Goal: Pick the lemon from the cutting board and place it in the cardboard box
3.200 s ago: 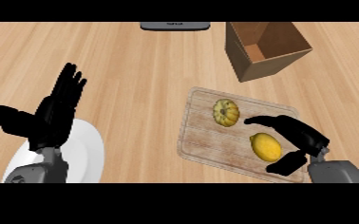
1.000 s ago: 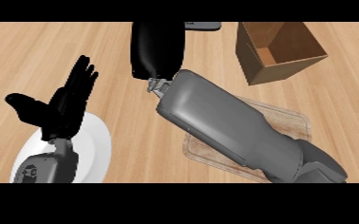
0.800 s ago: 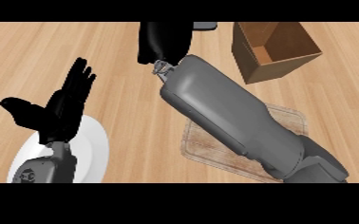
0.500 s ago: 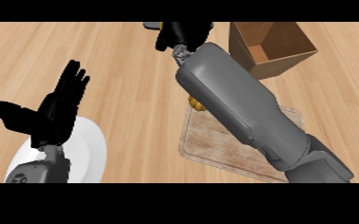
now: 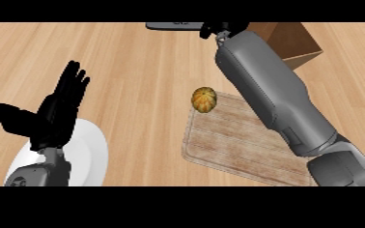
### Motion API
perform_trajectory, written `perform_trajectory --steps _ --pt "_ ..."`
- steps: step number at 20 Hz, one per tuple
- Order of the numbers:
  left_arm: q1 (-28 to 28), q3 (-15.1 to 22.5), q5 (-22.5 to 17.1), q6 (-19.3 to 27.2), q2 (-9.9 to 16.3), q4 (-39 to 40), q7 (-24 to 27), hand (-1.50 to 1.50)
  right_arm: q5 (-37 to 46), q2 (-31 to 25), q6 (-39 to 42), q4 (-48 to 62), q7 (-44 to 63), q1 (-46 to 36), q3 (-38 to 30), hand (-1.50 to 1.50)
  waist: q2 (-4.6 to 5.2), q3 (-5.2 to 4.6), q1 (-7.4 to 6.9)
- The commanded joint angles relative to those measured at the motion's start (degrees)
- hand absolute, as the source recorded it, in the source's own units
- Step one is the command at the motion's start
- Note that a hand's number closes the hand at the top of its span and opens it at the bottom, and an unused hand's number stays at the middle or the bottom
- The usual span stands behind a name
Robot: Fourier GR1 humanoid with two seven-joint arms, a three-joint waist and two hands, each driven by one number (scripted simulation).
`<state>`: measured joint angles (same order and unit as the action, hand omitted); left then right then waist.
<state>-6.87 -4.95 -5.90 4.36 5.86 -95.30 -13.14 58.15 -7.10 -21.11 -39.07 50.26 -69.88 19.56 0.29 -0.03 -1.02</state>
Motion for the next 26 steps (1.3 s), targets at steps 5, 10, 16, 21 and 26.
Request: perform_trajectory --steps 5,10,16,21,26 --pt "-1.4 0.4 0.5 0.1 -0.3 0.3 0.4 0.0 -0.2 -3.7 -0.5 14.1 -10.9 -0.2 -4.1 1.5 0.4 0.02 -0.86" --pt "0.5 1.5 0.5 -0.4 -0.7 -1.0 0.7 0.0 -3.6 -4.9 15.9 20.9 -11.7 1.6 -5.1 -1.5 0.56 0.01 -1.48" --pt "0.8 -0.3 -1.1 -1.1 0.0 -0.6 0.3 0.0 -6.4 -7.1 3.7 22.6 -21.0 4.0 -10.6 -1.5 0.58 0.07 -1.39" --pt "-1.3 0.7 0.0 -1.1 -0.1 0.7 1.1 0.0 -6.5 -8.1 -12.8 16.3 -27.6 4.4 -12.2 -1.5 0.84 0.15 -1.46" --pt "-1.2 -0.6 -0.5 -0.3 -0.2 1.7 0.6 0.0 -14.2 -7.5 -16.4 10.8 -34.1 3.3 -19.0 -1.5 0.16 0.09 -0.19"
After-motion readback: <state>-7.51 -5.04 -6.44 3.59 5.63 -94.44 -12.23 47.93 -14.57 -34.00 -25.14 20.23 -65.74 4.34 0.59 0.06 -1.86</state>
